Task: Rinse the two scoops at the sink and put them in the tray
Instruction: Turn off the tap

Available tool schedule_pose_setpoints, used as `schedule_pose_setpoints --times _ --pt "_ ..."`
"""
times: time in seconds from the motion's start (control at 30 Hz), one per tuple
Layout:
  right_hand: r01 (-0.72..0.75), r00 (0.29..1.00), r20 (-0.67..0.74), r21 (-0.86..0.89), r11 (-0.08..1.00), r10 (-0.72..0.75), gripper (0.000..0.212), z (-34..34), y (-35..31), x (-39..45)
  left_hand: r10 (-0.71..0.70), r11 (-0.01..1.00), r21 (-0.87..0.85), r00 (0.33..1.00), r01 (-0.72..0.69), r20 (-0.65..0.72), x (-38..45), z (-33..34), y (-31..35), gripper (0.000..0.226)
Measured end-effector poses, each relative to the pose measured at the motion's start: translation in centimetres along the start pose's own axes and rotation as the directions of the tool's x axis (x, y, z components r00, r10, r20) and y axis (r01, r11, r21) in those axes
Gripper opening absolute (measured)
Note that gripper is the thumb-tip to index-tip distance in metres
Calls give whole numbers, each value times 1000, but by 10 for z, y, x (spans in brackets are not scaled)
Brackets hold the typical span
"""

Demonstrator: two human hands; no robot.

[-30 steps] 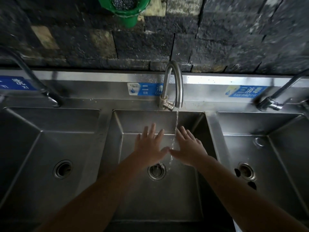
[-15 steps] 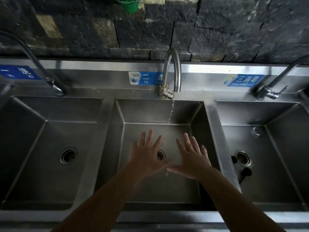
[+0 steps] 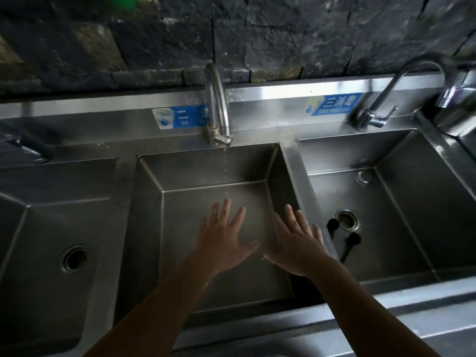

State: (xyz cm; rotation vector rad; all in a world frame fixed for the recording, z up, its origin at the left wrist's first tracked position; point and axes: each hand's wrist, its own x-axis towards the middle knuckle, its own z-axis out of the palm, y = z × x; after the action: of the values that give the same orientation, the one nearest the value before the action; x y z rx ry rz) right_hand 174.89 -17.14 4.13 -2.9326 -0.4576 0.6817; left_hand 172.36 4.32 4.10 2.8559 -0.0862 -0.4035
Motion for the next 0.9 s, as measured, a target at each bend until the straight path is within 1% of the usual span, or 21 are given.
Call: schedule_pose_setpoints --times 0.1,0.23,0.33,0.5,0.57,0.67,0.77,0.83,0.9 --pt "-44 999 -4 9 999 44 106 -6 42 -6 33 999 -24 999 -32 43 18 2 35 93" --pt "-119 991 65 53 991 116 104 -6 105 -12 113 991 -87 990 -105 88 47 14 101 87" --pt "-190 979 97 101 977 180 102 -2 149 -17 179 977 -140 975 -160 131 70 33 155 88" --pt "-271 959 132 154 950 252 96 9 222 -20 271 961 -101 943 -256 192 111 69 239 80" --pt "-295 951 141 158 942 274 95 17 251 -15 285 958 -112 929 -266 237 128 84 263 76" --pt "-323 941 163 171 931 296 92 33 287 2 270 963 -79 912 -258 308 157 108 286 73" --pt "-379 914 233 200 904 332 91 53 313 26 230 971 -20 903 -239 364 184 134 301 73" --pt "-429 884 297 216 877 360 91 70 325 41 181 982 -22 884 -190 431 200 153 307 71" --pt "-474 856 357 259 841 373 85 89 335 56 100 995 -32 874 -97 476 214 174 308 67"
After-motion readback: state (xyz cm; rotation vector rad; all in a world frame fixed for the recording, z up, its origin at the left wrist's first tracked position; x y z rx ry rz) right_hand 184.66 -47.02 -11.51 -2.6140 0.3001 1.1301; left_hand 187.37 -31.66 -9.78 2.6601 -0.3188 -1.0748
